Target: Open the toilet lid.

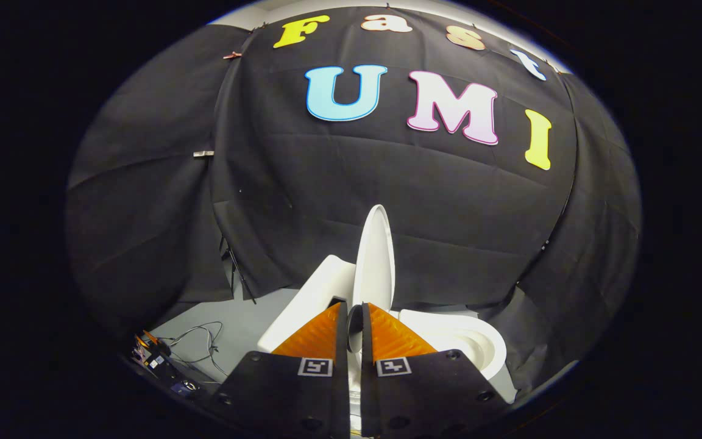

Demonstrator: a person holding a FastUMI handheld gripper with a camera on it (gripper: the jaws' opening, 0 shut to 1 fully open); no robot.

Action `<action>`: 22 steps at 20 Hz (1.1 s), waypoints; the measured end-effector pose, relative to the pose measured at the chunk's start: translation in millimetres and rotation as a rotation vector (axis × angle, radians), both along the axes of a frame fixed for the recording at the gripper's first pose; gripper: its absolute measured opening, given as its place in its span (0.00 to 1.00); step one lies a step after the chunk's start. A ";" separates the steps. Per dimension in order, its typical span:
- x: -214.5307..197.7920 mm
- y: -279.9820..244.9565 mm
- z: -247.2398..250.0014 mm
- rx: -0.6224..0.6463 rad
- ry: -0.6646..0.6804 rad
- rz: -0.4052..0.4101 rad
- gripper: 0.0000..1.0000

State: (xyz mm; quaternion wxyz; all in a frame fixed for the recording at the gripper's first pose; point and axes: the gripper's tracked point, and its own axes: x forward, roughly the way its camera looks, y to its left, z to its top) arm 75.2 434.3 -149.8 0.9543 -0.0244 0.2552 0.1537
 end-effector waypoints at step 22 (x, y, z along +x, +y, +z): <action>-44.2 -73.3 100.8 0.053 -0.190 -0.012 0.99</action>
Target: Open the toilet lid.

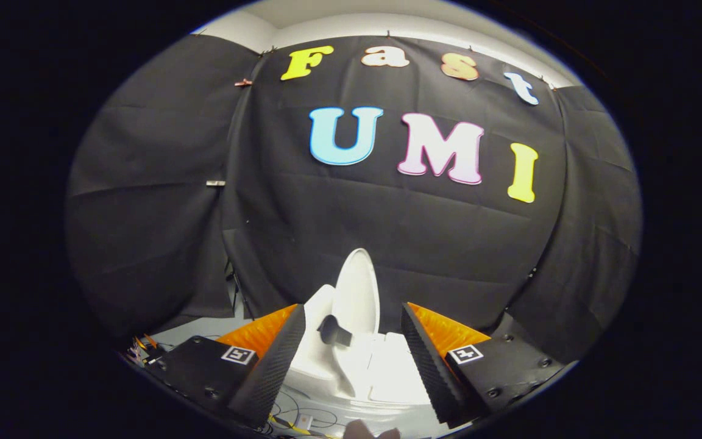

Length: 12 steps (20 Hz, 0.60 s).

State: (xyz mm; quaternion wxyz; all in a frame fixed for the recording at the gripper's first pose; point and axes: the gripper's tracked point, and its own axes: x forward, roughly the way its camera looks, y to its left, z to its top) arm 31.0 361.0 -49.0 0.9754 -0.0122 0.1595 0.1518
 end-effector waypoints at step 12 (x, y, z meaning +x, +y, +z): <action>-21.9 -143.5 53.6 0.078 -0.112 -0.110 0.99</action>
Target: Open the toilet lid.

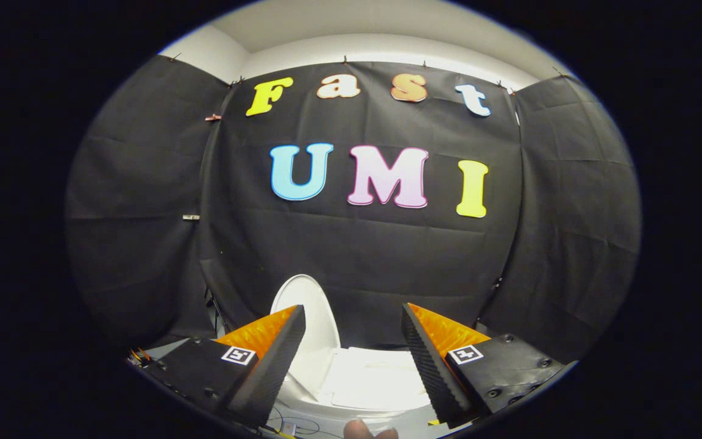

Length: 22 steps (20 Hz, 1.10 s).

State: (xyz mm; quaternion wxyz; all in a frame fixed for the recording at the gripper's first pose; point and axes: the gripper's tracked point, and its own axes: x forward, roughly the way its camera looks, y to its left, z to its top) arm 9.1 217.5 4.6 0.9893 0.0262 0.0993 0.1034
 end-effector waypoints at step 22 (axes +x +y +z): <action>-25.6 -246.5 -2.4 0.014 -0.119 -0.289 0.99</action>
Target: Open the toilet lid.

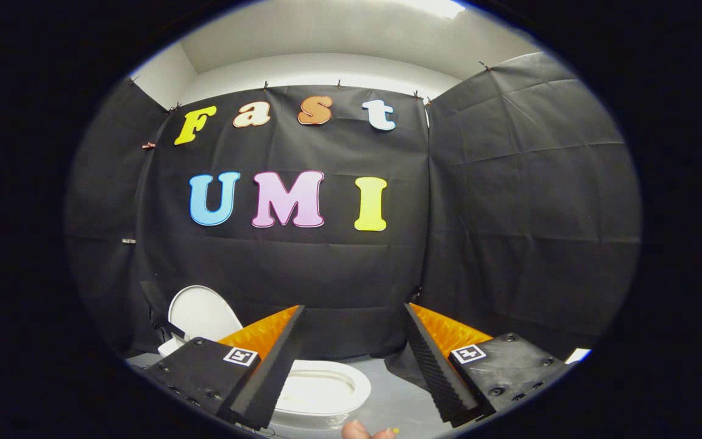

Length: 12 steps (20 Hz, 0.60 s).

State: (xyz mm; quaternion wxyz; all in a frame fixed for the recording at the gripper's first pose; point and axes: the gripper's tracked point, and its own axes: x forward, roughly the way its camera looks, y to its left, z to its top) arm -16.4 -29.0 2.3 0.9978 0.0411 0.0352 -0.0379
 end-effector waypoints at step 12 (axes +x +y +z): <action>-6.1 -8.9 -11.6 -0.041 -0.003 -0.024 0.99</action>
